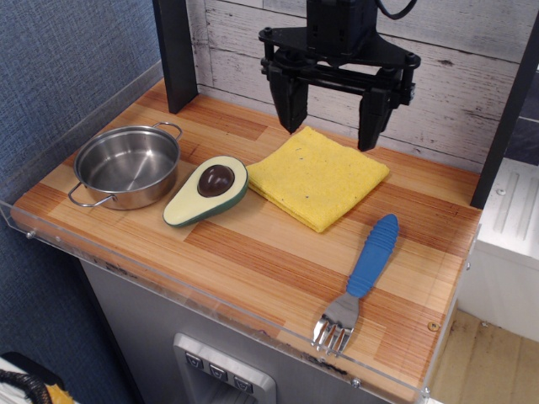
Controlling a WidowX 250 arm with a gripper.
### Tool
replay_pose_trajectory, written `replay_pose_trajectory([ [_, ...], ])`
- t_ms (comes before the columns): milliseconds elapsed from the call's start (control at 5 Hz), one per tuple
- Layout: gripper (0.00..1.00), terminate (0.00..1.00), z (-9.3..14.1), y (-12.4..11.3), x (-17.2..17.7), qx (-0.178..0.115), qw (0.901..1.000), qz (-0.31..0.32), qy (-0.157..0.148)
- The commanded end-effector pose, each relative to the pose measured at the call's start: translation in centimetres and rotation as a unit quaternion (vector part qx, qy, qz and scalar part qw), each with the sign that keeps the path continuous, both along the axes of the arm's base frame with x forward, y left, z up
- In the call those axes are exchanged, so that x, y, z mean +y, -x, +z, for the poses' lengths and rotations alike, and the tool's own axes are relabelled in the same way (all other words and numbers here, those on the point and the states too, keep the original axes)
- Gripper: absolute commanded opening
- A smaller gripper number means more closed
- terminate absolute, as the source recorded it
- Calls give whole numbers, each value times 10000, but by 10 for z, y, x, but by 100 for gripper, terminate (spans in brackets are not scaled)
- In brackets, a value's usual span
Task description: Move the blue spoon to the lower left edge of table
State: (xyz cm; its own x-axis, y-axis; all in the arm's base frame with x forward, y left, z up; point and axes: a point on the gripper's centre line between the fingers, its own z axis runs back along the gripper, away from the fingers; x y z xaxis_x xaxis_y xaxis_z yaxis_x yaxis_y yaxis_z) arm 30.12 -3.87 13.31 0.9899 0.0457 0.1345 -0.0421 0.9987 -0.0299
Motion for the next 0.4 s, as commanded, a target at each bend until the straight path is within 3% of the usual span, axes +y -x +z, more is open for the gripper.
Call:
replay_pose_trajectory([
  [0,100,0,12,-3,2,-217,9998,26,21],
  [200,100,100,12,-3,2,-217,9998,26,21],
])
